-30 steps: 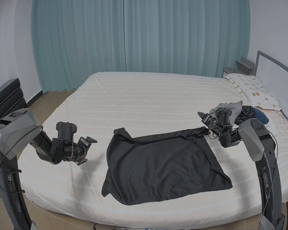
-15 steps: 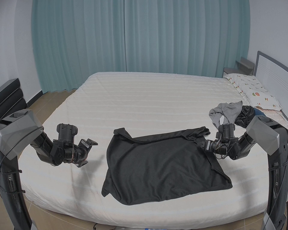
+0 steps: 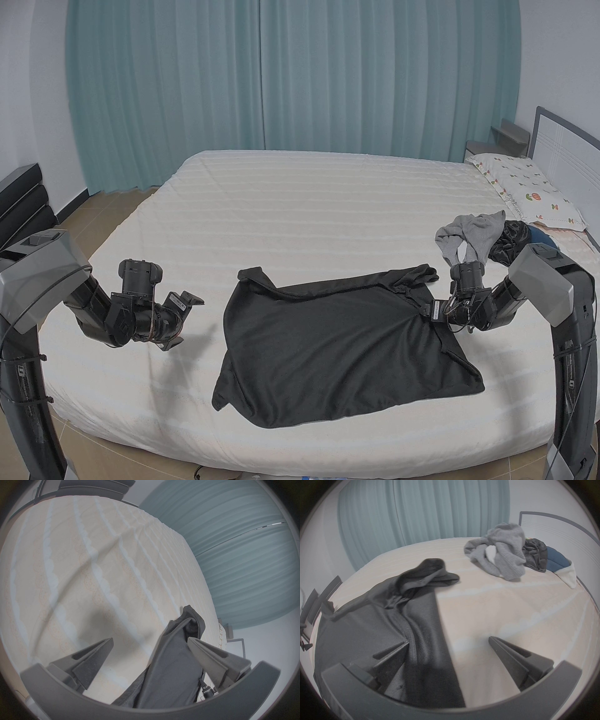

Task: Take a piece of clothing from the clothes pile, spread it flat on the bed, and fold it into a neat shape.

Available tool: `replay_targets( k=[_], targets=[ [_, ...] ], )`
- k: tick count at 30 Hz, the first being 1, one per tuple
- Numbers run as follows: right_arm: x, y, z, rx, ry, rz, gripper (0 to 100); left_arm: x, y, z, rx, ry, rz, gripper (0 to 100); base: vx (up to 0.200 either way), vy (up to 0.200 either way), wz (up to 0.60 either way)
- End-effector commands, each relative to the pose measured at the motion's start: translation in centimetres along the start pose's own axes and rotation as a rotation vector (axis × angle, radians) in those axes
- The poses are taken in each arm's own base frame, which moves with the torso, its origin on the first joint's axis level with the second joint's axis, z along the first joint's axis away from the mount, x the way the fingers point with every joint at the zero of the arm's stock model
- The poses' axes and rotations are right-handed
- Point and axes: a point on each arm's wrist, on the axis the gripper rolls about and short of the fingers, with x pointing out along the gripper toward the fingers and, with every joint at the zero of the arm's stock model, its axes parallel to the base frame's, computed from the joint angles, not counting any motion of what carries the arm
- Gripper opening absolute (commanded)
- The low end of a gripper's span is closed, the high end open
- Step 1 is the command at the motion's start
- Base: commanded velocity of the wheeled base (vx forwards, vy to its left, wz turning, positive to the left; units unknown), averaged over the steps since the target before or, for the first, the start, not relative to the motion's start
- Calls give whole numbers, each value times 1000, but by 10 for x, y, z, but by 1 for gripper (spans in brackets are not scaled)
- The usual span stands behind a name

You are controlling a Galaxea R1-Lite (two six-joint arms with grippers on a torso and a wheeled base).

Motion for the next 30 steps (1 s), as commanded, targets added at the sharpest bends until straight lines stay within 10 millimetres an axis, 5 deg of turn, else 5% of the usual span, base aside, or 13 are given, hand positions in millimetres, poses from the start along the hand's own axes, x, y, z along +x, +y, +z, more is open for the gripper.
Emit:
replay_targets(
  k=[1, 9, 12, 18, 22, 30],
  targets=[
    [6, -29, 6, 43, -9, -58, 100, 0, 1, 0, -1, 0, 2, 100, 0, 0, 0],
    [-25, -61, 35, 177, -68, 3, 100, 0, 1, 0, 1, 0, 2, 100, 0, 0, 0],
    [-39, -67, 32, 181, -40, 57, 100, 0, 1, 0, 1, 0, 2, 100, 0, 0, 0],
    [-41, -72, 25, 185, -23, 52, 100, 1, -2, -6, 15, 12, -1, 100, 0, 0, 0],
    [-37, -93, 22, 199, -18, 18, 100, 2, -2, -18, 50, 33, 11, 100, 0, 0, 0],
    [-44, -91, 14, 233, 29, 101, 100, -1, -1, -39, 108, 82, 28, 100, 0, 0, 0]
  ],
)
